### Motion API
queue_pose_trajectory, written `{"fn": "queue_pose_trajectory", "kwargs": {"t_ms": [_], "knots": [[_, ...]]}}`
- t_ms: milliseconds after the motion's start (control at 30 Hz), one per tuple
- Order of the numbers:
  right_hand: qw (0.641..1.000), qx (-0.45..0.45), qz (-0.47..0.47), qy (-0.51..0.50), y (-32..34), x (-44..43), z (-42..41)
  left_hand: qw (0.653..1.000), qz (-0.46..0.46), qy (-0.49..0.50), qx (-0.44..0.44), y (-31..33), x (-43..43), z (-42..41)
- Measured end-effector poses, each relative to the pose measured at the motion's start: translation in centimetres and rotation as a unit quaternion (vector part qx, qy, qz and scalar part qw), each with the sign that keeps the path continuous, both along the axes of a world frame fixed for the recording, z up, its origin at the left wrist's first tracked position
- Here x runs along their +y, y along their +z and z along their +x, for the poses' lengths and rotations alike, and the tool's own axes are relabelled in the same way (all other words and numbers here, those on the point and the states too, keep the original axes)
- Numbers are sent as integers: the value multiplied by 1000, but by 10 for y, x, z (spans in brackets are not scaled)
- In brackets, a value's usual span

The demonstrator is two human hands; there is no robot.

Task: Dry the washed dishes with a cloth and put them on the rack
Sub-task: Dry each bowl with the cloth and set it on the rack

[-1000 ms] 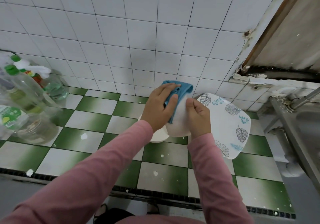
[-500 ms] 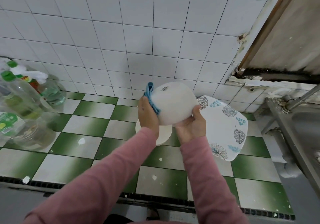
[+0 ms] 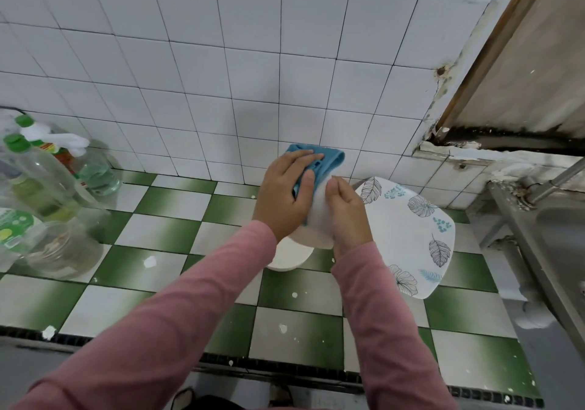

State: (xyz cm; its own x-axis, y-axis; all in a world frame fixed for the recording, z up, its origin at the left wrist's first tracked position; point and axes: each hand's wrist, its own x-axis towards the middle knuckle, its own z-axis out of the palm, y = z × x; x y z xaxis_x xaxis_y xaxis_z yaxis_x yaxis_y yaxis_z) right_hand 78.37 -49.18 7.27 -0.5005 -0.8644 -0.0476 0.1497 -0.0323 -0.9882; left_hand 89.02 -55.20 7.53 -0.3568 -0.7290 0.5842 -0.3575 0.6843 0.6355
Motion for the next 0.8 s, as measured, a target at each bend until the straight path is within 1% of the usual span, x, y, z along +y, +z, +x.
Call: {"fn": "queue_pose_trajectory", "kwargs": {"t_ms": [67, 100, 133, 200, 267, 333, 400, 467, 533, 600, 700, 733, 800], "knots": [[999, 38, 1, 12, 10, 7, -3, 992, 125, -2, 26, 5, 0, 1], [998, 59, 2, 9, 18, 11, -2, 979, 198, -9, 42, 7, -3, 2], [998, 61, 3, 7, 23, 14, -3, 966, 254, -18, 51, 11, -7, 4], [999, 36, 8, -5, 25, 17, -8, 941, 331, -38, 62, 16, -12, 5], [999, -28, 4, -21, 28, 20, -10, 911, 402, -33, 84, 20, -17, 5], [992, -123, -10, -39, 22, 22, -10, 879, 460, -30, 124, 19, -21, 7], [975, -215, -36, -41, 17, 22, -8, 843, 512, -13, 163, 15, -23, 11], [956, -285, -60, -42, 13, 18, -8, 805, 559, 18, 197, 11, -22, 14], [936, -340, -70, -53, 7, 15, -7, 780, 582, 48, 226, 4, -16, 13], [916, -391, -66, -53, 0, 12, -4, 759, 583, 62, 283, 0, -8, 9], [880, -466, -86, -20, -2, 10, 9, 733, 566, 80, 368, -8, -6, 2], [870, -482, -102, -17, -1, 9, 13, 733, 558, 97, 376, -11, -5, 0], [858, -497, -125, -34, 2, 6, 20, 759, 523, 129, 366, -22, 0, -6]]}}
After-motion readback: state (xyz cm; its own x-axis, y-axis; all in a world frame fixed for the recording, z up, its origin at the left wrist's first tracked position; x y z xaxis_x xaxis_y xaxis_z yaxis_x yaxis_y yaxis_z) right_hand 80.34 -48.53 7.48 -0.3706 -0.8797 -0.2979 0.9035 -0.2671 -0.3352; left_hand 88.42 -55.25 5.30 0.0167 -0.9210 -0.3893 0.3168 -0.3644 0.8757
